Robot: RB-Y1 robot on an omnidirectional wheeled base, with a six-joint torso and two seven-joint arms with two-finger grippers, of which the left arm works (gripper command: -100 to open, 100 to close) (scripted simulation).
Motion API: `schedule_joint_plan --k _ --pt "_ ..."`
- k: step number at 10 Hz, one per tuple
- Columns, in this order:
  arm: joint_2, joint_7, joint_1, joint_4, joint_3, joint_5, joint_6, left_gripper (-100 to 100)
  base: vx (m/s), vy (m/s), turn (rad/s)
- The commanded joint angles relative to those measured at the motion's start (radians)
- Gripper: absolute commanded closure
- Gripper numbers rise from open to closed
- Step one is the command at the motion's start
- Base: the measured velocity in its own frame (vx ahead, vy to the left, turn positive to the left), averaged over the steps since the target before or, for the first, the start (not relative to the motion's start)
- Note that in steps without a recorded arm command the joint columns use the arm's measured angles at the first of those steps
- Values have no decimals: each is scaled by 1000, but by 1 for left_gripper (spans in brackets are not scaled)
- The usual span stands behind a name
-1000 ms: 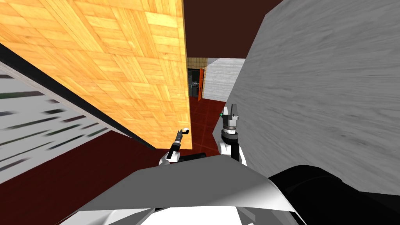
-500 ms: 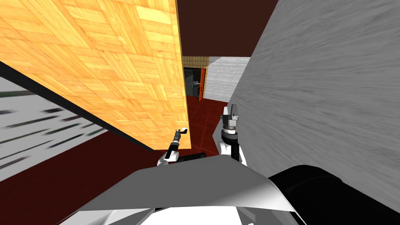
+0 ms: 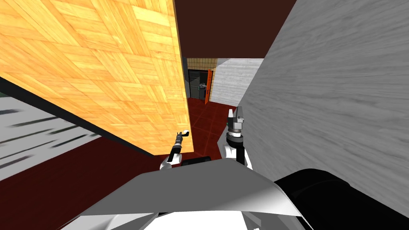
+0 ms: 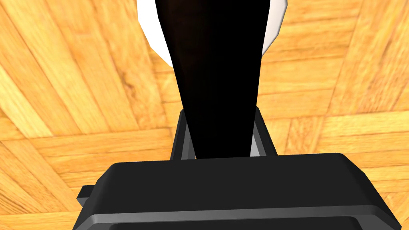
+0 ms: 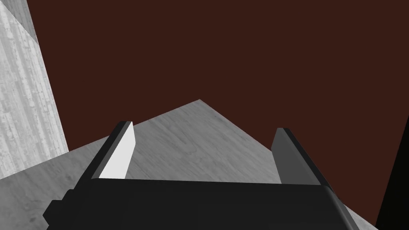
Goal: Push the door open
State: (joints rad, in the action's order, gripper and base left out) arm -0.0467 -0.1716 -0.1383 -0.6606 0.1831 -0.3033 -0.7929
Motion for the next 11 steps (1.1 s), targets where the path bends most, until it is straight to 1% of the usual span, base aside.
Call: schedule_joint_plan --k 1,4,5,6,10,11 --pt "15 -8 -8 5 -20 -4 -6 100 165 -114 67" --pt "32 -14 -12 10 -49 -11 -7 100 180 -87 52" --pt "19 -13 -7 10 -52 -13 -7 100 71 -22 40" --pt "3 -21 -8 7 -68 -22 -9 100 122 -22 39" --pt "-16 -37 -8 6 -95 -37 -13 100 181 -51 44" --pt "-16 -37 -8 6 -95 -37 -13 100 129 -25 36"
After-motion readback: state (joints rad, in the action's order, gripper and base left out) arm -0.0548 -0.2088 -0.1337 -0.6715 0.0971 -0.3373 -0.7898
